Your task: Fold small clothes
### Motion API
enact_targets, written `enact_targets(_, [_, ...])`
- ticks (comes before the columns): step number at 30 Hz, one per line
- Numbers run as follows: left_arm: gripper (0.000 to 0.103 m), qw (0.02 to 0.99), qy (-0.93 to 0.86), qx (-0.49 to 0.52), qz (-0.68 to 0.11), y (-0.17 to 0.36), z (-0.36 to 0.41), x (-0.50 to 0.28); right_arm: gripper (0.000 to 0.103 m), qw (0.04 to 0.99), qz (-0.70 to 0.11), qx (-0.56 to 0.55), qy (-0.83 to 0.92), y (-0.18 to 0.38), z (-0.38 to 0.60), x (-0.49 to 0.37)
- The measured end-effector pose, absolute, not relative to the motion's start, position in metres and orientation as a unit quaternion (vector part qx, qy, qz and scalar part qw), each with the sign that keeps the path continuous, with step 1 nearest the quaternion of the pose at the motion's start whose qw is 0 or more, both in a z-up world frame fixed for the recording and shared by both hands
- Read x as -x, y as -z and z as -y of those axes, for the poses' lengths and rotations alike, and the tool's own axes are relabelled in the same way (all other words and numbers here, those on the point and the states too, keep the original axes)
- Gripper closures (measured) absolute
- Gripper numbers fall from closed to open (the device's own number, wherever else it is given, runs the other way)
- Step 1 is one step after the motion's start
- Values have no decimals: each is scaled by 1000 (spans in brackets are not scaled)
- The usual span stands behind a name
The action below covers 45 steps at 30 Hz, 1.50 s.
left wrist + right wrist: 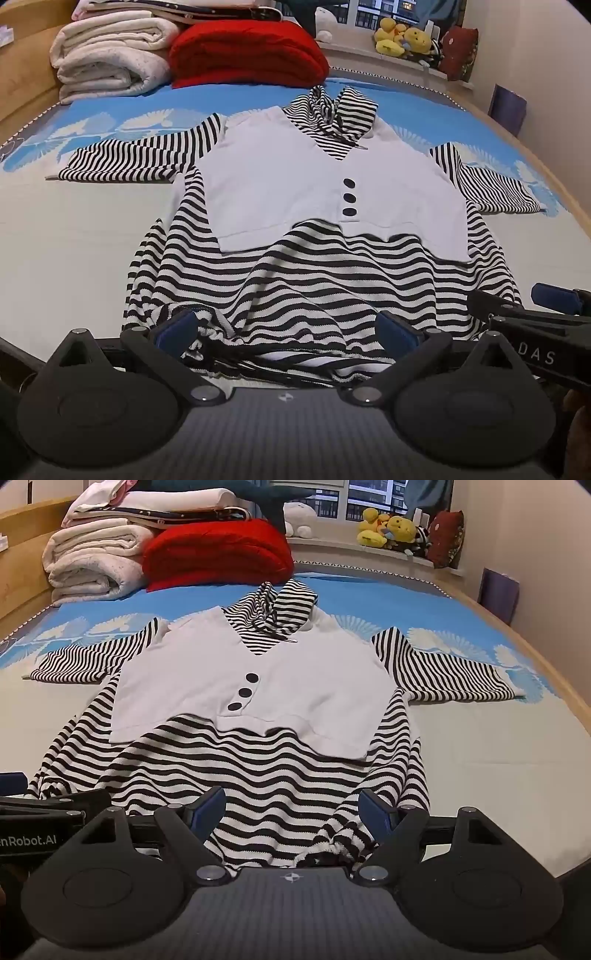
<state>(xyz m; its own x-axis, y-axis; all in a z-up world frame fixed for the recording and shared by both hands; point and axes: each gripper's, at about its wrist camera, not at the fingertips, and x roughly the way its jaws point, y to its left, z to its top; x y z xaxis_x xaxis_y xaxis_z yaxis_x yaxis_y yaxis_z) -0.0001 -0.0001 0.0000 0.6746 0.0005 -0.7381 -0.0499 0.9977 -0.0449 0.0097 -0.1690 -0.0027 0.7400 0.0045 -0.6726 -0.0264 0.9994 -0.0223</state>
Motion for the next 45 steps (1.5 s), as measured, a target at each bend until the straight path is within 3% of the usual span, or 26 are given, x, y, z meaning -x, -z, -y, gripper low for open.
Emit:
enact_targets(24, [1,915,-15,30,-401,-2,-1,0,24,933,-358,15,-5,3,167,-10])
enact_targets(30, [1,901,-35,43,-430,-22,-46,-37,24,934,-355,-26,36,-2,196,-18])
enact_targets(33, [1,908,-47,-12,-416,-28,-67,-58,24,912,-402,-38,76,0,217,-24])
enact_targets(36, [1,917,-55,-4,-395,-12,-95,-75,25,897,-427,-41,108,8,232,-29])
enact_targets(41, [3,857,-84,147,-487,36,-140,-97,26,859,-490,-76,125,42,246,-37])
enact_targets(45, [9,821,-103,146,-542,60,-140,-98,31,846,-506,-111,126,58,256,-42])
